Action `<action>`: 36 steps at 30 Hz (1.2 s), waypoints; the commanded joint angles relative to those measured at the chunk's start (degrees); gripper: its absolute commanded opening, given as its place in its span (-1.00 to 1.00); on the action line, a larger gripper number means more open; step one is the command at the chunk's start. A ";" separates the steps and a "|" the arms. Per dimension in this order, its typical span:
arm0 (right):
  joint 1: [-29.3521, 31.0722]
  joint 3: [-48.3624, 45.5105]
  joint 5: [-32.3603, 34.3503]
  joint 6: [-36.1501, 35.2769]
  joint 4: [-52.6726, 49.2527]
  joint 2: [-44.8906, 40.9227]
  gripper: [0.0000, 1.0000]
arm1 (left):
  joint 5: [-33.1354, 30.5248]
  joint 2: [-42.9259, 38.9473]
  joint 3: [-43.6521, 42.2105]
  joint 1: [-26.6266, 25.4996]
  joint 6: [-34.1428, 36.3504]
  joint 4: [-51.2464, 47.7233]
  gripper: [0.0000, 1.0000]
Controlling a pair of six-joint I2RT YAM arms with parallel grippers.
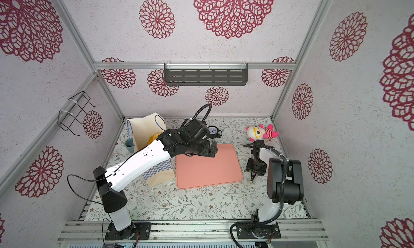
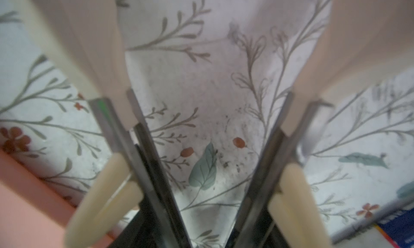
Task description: Place the fake bread into the paper bag
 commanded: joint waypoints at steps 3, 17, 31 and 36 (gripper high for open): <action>-0.31 1.32 1.40 0.19 -1.35 -1.38 0.29 | 0.06 -2.53 -0.57 0.26 -0.74 1.57 0.95; -0.31 0.44 0.51 1.19 -0.95 -5.86 0.59 | -0.30 -3.82 -0.48 0.35 -1.31 1.42 0.95; -0.31 2.64 -0.28 2.95 -1.59 -18.60 0.73 | -9.81 -10.66 1.98 0.44 0.56 -1.53 0.95; -0.18 6.71 -3.34 3.24 -2.68 -23.62 0.71 | -18.72 -17.84 0.67 1.39 2.32 -1.78 0.95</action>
